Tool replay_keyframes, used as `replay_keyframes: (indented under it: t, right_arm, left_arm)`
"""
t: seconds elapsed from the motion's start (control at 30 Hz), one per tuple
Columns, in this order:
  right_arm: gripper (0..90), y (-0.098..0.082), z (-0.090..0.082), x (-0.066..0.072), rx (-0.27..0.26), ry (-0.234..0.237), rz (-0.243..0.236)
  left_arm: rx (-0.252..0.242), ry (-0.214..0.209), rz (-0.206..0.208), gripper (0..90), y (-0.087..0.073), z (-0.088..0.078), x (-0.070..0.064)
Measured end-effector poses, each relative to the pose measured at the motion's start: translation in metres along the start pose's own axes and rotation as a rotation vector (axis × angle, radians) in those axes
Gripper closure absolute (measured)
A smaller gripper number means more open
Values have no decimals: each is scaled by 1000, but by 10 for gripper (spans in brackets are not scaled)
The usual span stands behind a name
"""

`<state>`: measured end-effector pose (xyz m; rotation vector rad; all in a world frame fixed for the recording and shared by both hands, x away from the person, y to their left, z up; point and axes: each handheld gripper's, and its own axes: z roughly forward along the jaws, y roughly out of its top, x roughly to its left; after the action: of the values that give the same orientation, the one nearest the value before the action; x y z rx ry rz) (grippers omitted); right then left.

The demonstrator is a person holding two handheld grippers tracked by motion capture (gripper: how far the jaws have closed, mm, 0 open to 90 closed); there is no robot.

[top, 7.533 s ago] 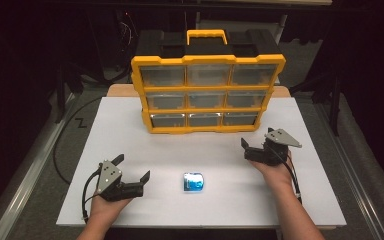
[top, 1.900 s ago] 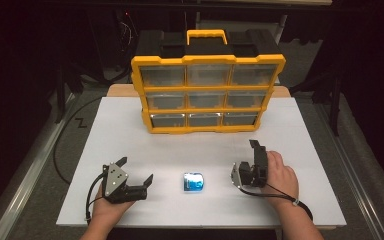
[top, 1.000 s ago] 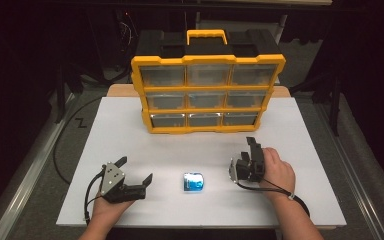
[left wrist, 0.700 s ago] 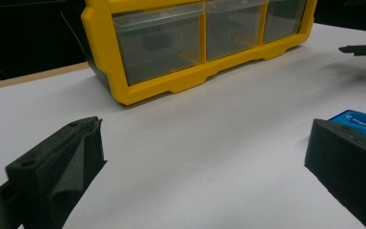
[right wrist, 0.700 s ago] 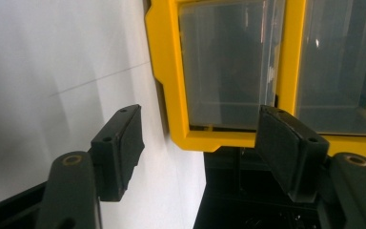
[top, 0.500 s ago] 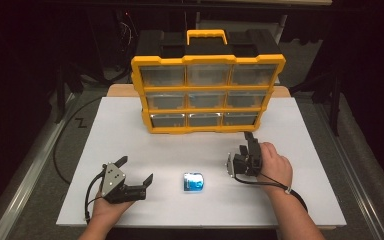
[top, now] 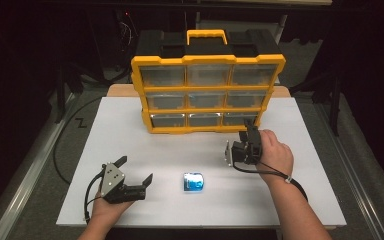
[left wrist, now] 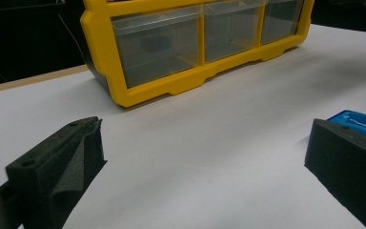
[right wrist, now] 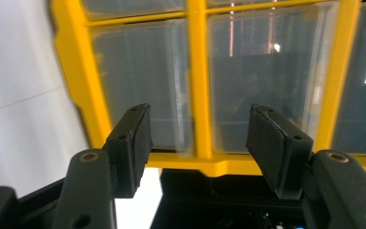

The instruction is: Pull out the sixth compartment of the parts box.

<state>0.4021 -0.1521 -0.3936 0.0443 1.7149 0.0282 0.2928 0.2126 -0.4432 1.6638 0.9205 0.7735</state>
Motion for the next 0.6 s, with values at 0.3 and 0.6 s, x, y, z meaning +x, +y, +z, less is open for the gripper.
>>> replay_keyframes:
  t: [0.3, 0.6]
  right_arm:
    - [466, -1, 6, -16, 14, -29, -8]
    - [516, 0, 11, -34, 11, -62, -7]
  left_arm:
    - [-4, -2, -1, 4, 0, 0, 1]
    - [-5, -2, 0, 4, 0, -1, 1]
